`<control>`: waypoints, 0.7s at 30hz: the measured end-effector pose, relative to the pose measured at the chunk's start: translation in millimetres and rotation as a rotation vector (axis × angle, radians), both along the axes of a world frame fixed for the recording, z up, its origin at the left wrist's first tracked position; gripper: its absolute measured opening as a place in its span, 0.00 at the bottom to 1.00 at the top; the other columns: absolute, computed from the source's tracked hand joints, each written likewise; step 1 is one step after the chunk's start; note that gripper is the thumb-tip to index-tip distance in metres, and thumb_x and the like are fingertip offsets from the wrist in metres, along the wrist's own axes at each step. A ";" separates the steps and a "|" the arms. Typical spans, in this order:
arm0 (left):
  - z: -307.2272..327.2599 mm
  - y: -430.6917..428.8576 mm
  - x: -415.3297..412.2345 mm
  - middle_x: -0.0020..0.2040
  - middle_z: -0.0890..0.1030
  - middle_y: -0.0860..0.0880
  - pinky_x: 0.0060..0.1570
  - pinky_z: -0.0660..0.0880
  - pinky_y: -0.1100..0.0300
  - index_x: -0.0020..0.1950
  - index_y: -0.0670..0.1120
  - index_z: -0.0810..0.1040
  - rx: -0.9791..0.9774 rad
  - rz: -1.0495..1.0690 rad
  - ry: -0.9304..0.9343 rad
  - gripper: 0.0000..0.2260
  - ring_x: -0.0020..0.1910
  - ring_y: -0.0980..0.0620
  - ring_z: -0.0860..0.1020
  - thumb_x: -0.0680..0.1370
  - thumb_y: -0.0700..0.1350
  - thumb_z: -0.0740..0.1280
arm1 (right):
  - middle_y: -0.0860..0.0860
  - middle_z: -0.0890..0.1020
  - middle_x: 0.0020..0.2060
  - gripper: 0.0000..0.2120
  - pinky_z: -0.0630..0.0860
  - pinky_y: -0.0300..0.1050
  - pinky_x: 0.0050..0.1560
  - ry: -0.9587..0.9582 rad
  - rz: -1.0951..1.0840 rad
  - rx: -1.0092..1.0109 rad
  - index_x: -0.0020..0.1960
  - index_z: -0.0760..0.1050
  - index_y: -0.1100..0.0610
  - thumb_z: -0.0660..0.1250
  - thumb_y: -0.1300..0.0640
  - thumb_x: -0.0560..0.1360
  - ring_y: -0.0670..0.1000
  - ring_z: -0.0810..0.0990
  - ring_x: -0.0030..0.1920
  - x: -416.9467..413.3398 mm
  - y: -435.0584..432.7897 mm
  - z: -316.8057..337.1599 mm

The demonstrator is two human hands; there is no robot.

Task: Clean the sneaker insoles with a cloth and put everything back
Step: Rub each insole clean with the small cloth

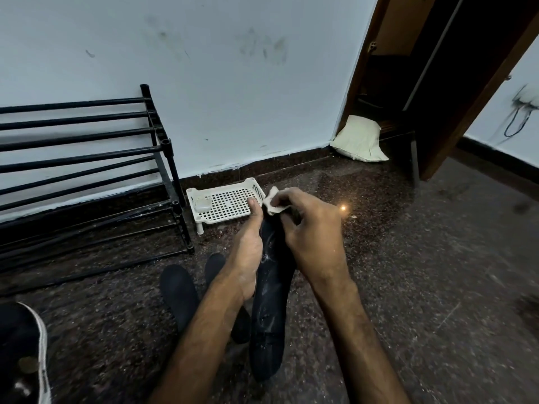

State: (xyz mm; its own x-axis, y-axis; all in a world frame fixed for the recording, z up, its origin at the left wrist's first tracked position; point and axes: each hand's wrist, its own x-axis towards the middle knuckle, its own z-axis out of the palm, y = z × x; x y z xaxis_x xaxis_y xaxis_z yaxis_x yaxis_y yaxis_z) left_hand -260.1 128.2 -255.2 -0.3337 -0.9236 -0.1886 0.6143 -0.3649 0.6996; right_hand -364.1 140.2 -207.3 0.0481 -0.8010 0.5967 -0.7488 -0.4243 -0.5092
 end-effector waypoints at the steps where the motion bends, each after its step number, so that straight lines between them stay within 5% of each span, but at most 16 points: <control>1: 3.4 0.0 1.7 0.53 0.84 0.40 0.51 0.78 0.47 0.60 0.45 0.83 -0.012 -0.014 0.014 0.33 0.49 0.44 0.83 0.77 0.69 0.54 | 0.48 0.85 0.47 0.10 0.80 0.40 0.53 0.004 -0.045 0.015 0.52 0.81 0.56 0.71 0.67 0.73 0.44 0.82 0.45 -6.8 -1.3 -0.5; 4: 7.3 0.4 2.7 0.46 0.83 0.40 0.38 0.81 0.47 0.59 0.42 0.81 -0.046 -0.032 0.011 0.34 0.38 0.44 0.82 0.78 0.68 0.51 | 0.48 0.84 0.44 0.09 0.80 0.41 0.50 0.004 -0.159 0.011 0.50 0.82 0.56 0.70 0.67 0.74 0.43 0.80 0.43 -22.6 -4.9 -3.9; 7: 11.4 2.7 2.0 0.48 0.83 0.40 0.39 0.81 0.48 0.62 0.42 0.80 -0.035 -0.061 0.043 0.35 0.40 0.43 0.82 0.78 0.69 0.50 | 0.49 0.83 0.46 0.11 0.80 0.48 0.51 0.019 -0.192 -0.023 0.53 0.82 0.57 0.69 0.67 0.74 0.48 0.81 0.46 -19.2 -6.5 -5.3; 11: 10.2 -0.8 8.9 0.46 0.84 0.41 0.38 0.81 0.48 0.59 0.43 0.81 0.000 -0.107 0.093 0.36 0.39 0.45 0.83 0.77 0.71 0.50 | 0.47 0.81 0.50 0.11 0.78 0.37 0.54 -0.001 -0.161 -0.006 0.57 0.82 0.55 0.72 0.62 0.75 0.44 0.79 0.48 -14.8 -5.9 -4.7; 14: 9.7 0.0 10.1 0.51 0.84 0.38 0.33 0.81 0.47 0.57 0.43 0.83 0.000 -0.124 0.090 0.36 0.36 0.42 0.83 0.77 0.71 0.51 | 0.46 0.82 0.48 0.09 0.76 0.29 0.41 -0.324 -0.221 0.091 0.56 0.81 0.54 0.71 0.58 0.76 0.43 0.80 0.44 -23.4 -4.2 -4.3; 16: 9.8 -0.8 8.9 0.62 0.80 0.38 0.32 0.81 0.48 0.66 0.44 0.78 -0.018 -0.106 0.081 0.36 0.43 0.39 0.84 0.79 0.69 0.48 | 0.48 0.83 0.45 0.08 0.74 0.30 0.33 -0.568 -0.267 0.132 0.54 0.80 0.55 0.71 0.57 0.76 0.46 0.81 0.41 -32.7 -4.6 -0.8; 18: 8.4 -1.7 8.0 0.68 0.78 0.43 0.33 0.82 0.47 0.71 0.44 0.73 -0.056 -0.080 0.067 0.36 0.54 0.37 0.82 0.79 0.68 0.46 | 0.48 0.82 0.45 0.07 0.75 0.30 0.35 -0.495 -0.314 0.075 0.53 0.78 0.56 0.71 0.59 0.75 0.44 0.80 0.40 -38.2 -5.5 3.8; 21: 8.5 0.6 2.6 0.51 0.84 0.40 0.33 0.82 0.51 0.63 0.42 0.79 -0.020 -0.093 0.033 0.35 0.42 0.43 0.84 0.78 0.69 0.50 | 0.47 0.78 0.46 0.06 0.73 0.24 0.45 -0.146 -0.280 -0.001 0.51 0.78 0.58 0.71 0.62 0.74 0.39 0.74 0.40 -26.9 -4.8 4.9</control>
State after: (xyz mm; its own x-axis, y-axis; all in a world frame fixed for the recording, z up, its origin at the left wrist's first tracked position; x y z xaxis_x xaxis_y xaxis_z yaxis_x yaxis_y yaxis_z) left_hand -257.5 128.8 -246.6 -0.4243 -0.8915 -0.1584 0.6009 -0.4081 0.6873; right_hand -391.0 135.3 -202.4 -0.2604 -0.7703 0.5821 -0.7557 -0.2126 -0.6194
